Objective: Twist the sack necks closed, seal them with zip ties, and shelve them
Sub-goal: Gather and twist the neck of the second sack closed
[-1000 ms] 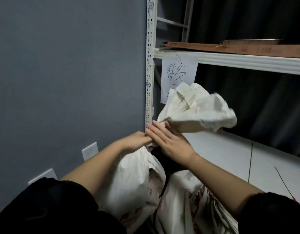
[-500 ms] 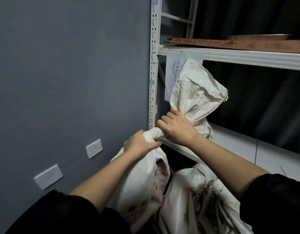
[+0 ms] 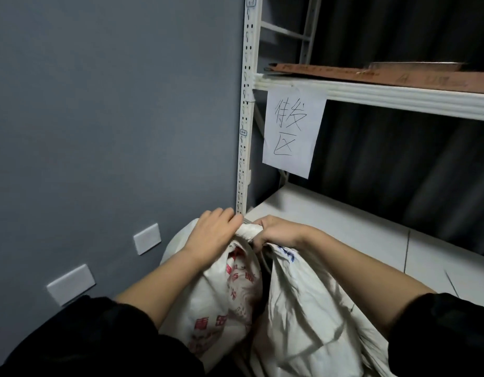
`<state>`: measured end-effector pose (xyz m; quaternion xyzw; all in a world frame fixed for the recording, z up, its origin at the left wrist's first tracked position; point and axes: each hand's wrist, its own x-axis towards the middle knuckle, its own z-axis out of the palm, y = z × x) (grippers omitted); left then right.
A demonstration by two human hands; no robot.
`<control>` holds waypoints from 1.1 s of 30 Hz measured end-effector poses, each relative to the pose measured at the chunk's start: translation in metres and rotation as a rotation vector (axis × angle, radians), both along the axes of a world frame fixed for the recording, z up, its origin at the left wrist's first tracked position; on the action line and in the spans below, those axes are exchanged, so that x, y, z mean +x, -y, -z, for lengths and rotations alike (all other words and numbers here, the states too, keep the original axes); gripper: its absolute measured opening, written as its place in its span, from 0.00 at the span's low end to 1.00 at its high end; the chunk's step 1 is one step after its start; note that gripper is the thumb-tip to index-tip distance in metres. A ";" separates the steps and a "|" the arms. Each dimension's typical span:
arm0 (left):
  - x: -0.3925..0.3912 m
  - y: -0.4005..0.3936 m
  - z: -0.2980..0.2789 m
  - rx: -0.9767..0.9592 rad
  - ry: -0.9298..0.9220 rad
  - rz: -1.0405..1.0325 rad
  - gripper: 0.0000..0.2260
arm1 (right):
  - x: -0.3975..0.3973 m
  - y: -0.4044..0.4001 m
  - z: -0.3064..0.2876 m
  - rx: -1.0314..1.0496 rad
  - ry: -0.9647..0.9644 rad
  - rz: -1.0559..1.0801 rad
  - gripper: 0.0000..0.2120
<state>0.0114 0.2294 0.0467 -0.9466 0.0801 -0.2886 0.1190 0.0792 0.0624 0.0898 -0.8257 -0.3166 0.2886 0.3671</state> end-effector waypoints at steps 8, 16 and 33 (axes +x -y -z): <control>-0.005 0.017 -0.011 -0.192 -0.136 0.110 0.18 | 0.005 -0.002 0.000 0.003 -0.091 -0.019 0.17; 0.002 0.014 -0.010 -0.042 -0.170 0.130 0.28 | 0.018 0.005 -0.012 -0.275 0.273 -0.111 0.41; -0.001 0.009 -0.046 -1.811 -0.520 0.360 0.06 | 0.000 0.035 0.036 -0.258 1.874 0.011 0.41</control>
